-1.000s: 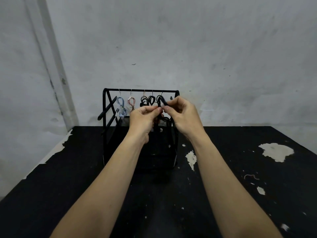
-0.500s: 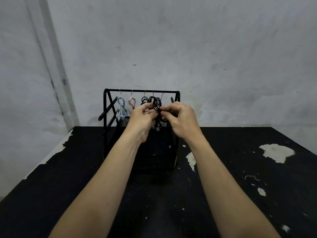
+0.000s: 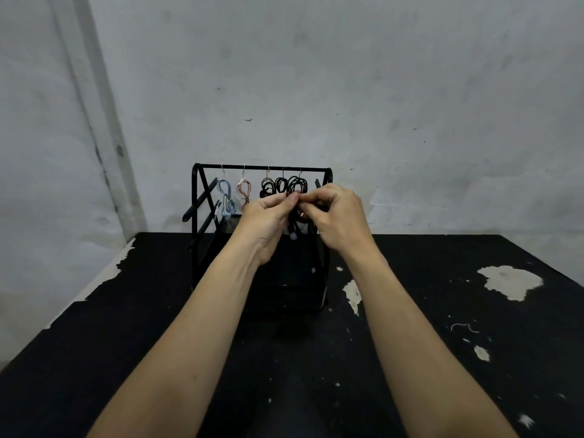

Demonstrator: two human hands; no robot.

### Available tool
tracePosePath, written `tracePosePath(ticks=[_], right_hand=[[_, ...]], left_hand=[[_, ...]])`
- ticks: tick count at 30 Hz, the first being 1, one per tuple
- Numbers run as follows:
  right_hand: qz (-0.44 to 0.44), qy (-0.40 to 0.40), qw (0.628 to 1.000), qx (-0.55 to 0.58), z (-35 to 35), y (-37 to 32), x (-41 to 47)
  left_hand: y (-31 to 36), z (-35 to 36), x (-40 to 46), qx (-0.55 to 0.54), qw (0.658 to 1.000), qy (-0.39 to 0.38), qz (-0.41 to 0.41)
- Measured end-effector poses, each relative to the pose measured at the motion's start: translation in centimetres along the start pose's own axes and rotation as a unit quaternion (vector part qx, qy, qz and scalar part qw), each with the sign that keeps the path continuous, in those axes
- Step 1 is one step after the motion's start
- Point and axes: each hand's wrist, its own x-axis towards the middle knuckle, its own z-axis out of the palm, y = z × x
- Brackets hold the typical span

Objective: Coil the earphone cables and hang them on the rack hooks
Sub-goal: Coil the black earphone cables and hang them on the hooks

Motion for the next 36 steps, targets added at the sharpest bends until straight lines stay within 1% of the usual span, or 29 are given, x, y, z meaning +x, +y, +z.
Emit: tracePosePath(ticks=[2,4,6,8,12,15,17,20,22,27,29,31,33,36], right_hand=[[0.024,-0.026,0.997,0.067,-0.2,-0.1,0.0],[0.058,-0.033,0.987,0.145,-0.4,-0.3,-0.2],[0.087,-0.017,0.979,0.184,-0.5,-0.6,-0.3],[0.118,-0.018,0.970,0.212,-0.6,-0.8,-0.5],[0.134,-0.027,0.965,0.224,-0.7,-1.0,-0.5],[0.152,-0.009,0.952,0.264,-0.4,-1.2,-0.6],[0.165,0.010,0.941,0.295,-0.2,-1.3,-0.8],[0.181,0.023,0.940,0.287,0.3,-1.1,-0.9],[0.188,0.016,0.942,0.279,0.5,-0.9,-0.8],[0.173,-0.039,0.951,0.252,-0.2,-0.7,-0.5],[0.161,-0.038,0.952,0.256,-0.4,-0.7,-0.4],[0.164,-0.023,0.941,0.296,-0.2,-0.8,-0.5],[0.175,-0.023,0.928,0.329,0.2,-1.0,-0.6],[0.181,-0.032,0.924,0.336,0.4,-0.9,-0.7]], left_hand=[[-0.1,-0.1,0.0,-0.026,1.000,-0.005,-0.007],[-0.2,0.0,-0.1,-0.044,0.999,-0.003,-0.017],[-0.3,0.1,0.0,-0.017,1.000,0.011,-0.013],[-0.4,0.2,0.2,0.034,0.999,0.029,0.012],[-0.5,0.3,0.4,0.138,0.988,0.034,0.066],[-0.7,0.2,0.6,0.174,0.980,0.033,0.086],[-1.0,0.2,0.7,0.161,0.982,0.045,0.085],[-1.3,0.4,0.7,0.098,0.991,0.058,0.065],[-1.6,0.4,0.7,0.066,0.995,0.058,0.054],[-1.3,-0.4,0.9,0.077,0.997,0.007,0.023],[-0.9,-0.4,0.9,0.087,0.996,-0.009,0.024],[-0.8,-0.3,1.0,0.090,0.995,-0.015,0.027],[-0.8,-0.1,1.0,0.099,0.995,-0.013,0.025],[-0.9,-0.4,0.9,0.119,0.993,-0.008,0.017]])
